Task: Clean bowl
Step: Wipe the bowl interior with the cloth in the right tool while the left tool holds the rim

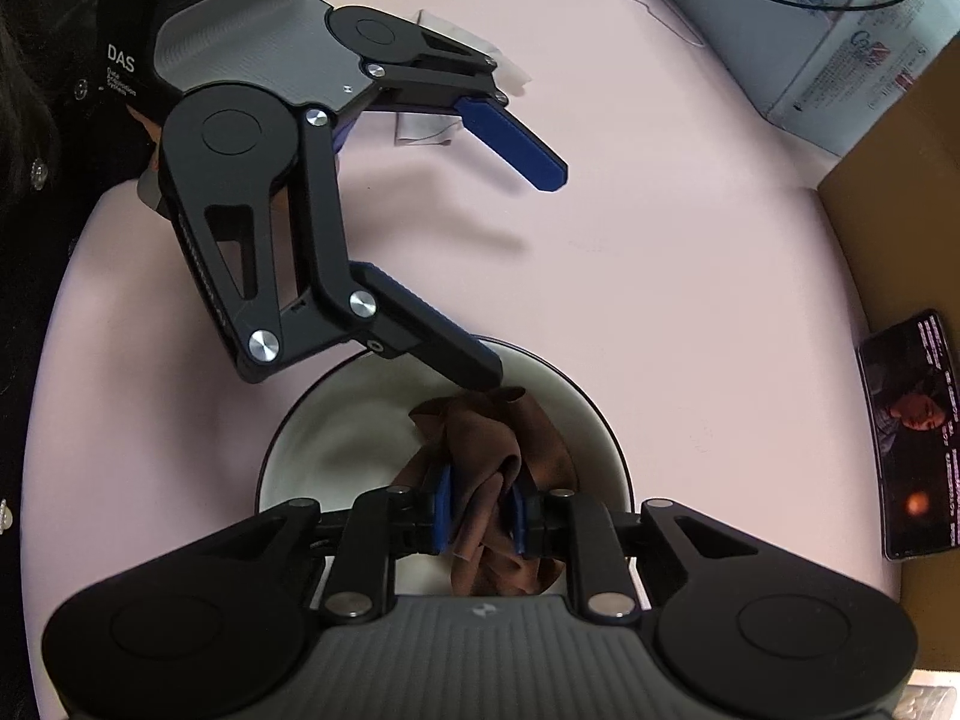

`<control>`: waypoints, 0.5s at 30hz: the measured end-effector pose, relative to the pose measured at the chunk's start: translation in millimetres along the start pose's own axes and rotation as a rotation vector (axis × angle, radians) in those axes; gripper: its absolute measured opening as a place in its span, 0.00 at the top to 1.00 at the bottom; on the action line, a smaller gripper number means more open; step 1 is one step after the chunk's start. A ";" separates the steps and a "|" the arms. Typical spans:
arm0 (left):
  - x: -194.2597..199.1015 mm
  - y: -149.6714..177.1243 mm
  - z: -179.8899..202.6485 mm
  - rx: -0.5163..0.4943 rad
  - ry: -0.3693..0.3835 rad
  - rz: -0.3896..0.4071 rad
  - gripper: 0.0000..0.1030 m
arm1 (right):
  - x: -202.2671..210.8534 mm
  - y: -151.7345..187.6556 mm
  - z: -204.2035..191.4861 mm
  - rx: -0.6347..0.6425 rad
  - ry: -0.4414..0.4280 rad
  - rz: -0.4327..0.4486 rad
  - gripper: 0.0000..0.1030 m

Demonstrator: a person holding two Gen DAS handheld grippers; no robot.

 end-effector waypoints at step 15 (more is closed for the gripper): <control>1.8 0.1 2.2 0.001 0.001 0.000 0.00 | -0.1 -0.2 -2.9 -0.022 -0.016 0.026 0.84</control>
Point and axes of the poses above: each gripper's, at about its wrist camera, not at the fingertips, and x roughly against the way its jaws point, z to its right, y to its underside, the point moved 5 cm from there along -x, roughly the way its jaws point, and after that the axes turned 3 degrees about x, right-handed, at the moved point
